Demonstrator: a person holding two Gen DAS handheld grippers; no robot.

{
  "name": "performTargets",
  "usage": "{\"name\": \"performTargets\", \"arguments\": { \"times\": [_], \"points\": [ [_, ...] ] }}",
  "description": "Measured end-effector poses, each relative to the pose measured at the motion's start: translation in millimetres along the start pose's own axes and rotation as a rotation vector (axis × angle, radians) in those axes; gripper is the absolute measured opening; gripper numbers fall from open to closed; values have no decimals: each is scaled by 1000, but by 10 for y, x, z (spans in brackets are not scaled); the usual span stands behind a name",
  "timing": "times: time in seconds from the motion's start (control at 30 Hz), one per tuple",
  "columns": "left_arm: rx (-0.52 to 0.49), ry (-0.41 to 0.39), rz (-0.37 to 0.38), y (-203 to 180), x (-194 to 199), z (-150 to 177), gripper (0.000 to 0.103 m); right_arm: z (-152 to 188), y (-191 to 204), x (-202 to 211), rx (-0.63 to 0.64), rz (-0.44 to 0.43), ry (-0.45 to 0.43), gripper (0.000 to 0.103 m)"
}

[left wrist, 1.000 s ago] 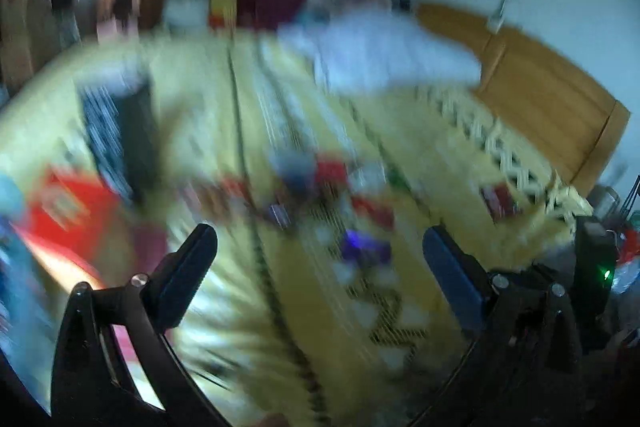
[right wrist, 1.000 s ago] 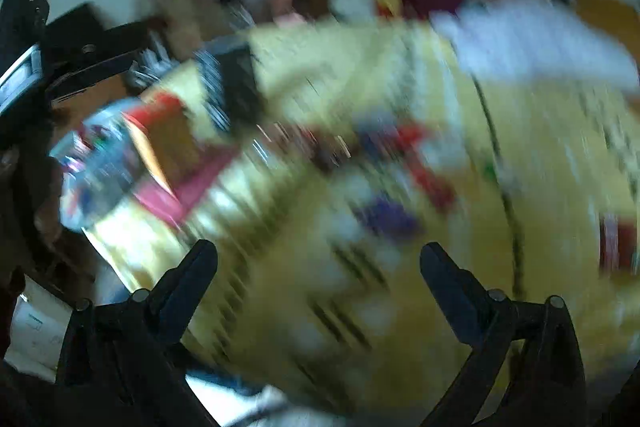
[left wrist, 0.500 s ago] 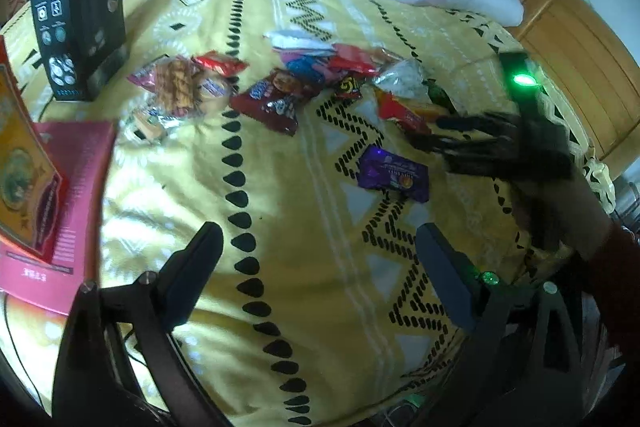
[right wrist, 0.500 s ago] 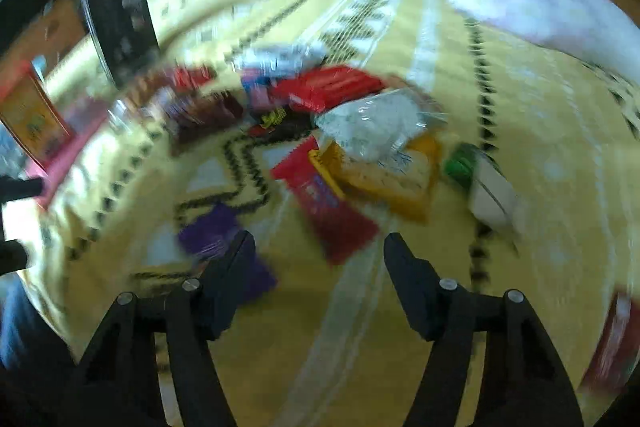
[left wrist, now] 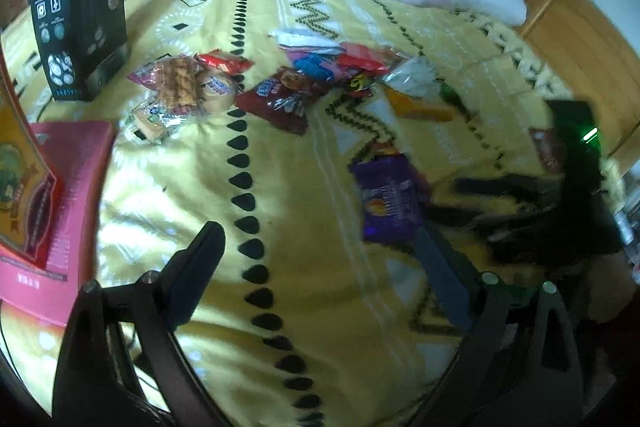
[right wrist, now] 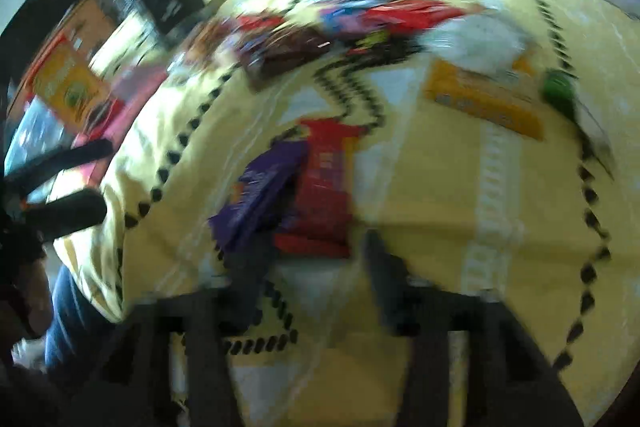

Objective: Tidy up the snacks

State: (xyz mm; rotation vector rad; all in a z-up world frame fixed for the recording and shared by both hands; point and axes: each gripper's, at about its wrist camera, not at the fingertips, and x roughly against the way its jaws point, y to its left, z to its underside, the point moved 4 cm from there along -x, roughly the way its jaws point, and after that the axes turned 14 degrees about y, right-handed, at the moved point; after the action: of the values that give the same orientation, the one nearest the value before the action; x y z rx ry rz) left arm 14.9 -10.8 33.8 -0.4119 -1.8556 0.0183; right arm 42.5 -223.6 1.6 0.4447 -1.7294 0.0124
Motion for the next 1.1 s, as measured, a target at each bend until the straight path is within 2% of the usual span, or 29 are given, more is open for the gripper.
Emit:
{"name": "performTargets", "arguments": {
  "times": [0.03,0.07,0.13,0.27,0.33,0.4,0.5,0.6,1.1],
  "points": [
    [-3,7,-37,23,-64,-3,98,23,-69,58,-34,10,-32,82],
    [7,7,-68,70,-142,-18,98,40,-138,105,-59,30,-62,92],
    [56,9,-82,158,-265,-48,98,64,-291,153,-114,104,-139,103],
    [132,78,-149,219,-621,-76,103,102,-546,-81,-209,168,-126,103],
    [114,49,-241,115,-656,-74,103,131,-547,-111,-189,210,-163,103],
    [151,0,-279,82,-663,-49,103,136,-517,-137,-167,253,-197,103],
    [154,-53,-286,75,-662,-25,103,165,-498,-177,-154,268,-242,103],
    [153,-55,-268,105,-664,-34,103,146,-481,-182,-152,278,-243,103],
    [142,-81,-274,103,-687,-36,103,134,-523,-185,-156,257,-247,103]
  ]
}}
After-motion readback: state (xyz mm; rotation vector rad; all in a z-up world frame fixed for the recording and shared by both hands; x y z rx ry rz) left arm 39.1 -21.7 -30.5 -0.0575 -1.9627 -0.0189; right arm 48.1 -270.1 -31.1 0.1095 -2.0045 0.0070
